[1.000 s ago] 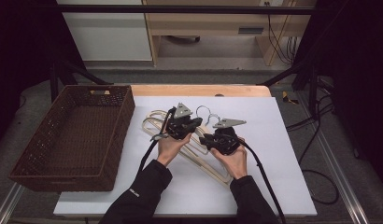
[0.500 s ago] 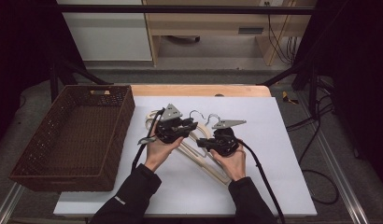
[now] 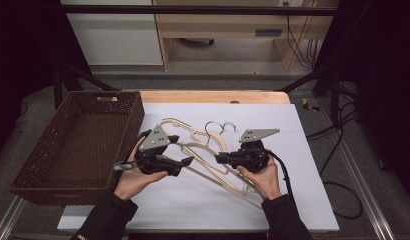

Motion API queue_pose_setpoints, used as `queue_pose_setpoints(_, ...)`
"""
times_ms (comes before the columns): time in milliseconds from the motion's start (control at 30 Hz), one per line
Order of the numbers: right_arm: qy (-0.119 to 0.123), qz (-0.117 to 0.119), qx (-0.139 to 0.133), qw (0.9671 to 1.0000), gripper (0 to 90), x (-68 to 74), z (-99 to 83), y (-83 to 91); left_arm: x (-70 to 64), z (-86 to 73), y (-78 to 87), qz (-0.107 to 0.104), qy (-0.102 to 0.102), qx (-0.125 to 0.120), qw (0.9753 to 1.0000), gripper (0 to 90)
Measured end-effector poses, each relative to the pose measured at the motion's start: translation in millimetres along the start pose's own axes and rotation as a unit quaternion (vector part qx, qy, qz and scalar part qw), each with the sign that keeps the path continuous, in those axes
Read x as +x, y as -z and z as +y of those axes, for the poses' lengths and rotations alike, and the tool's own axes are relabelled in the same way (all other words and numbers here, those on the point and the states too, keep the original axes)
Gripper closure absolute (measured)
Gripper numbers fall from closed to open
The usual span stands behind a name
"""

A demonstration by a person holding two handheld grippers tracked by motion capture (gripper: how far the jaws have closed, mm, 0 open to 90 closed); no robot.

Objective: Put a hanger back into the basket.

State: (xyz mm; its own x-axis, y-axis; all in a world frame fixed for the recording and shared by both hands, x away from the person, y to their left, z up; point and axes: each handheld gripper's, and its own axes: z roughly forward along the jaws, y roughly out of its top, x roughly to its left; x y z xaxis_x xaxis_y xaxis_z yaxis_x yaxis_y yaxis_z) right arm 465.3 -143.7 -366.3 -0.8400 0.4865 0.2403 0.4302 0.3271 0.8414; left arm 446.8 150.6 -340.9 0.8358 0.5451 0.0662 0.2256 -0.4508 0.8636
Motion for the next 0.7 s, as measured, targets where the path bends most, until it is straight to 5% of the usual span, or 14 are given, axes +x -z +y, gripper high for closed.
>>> queue_pose_setpoints(133,0.015,0.012,0.013,0.9997,86.9,8.7,-1.0,1.5,-5.7,-10.7,3.7,-0.004,-0.007,0.004,1.0,23.0)
queue_pose_setpoints(333,0.049,0.051,0.033,0.997,86.9,25.2,-4.5,-5.2,-16.4,-22.1,3.6,-0.034,-0.036,0.02,0.9986,40.4)
queue_pose_setpoints(533,0.062,0.071,0.047,0.9945,86.9,33.5,-8.6,-12.8,-20.1,-28.7,-2.6,-0.033,-0.066,0.047,0.9961,56.8)
queue_pose_setpoints(700,0.069,0.077,0.054,0.9932,86.9,35.7,-8.3,-17.3,-17.7,-32.6,-4.0,-0.037,-0.066,0.061,0.9953,66.1)
